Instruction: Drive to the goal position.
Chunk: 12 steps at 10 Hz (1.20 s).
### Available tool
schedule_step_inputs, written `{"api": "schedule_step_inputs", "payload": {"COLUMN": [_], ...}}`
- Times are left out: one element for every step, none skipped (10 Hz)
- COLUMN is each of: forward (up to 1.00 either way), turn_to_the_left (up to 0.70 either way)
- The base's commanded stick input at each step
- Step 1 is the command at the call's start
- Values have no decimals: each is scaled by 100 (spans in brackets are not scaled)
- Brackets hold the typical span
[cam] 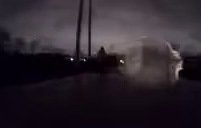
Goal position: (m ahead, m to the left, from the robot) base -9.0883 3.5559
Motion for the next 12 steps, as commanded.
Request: {"api": "schedule_step_inputs", "payload": {"forward": [0,0,0,0,0,0,0,0,0,0,0,0], "turn_to_the_left": [0,0,0,7,25,59,62,62,62,62,62,62]}}
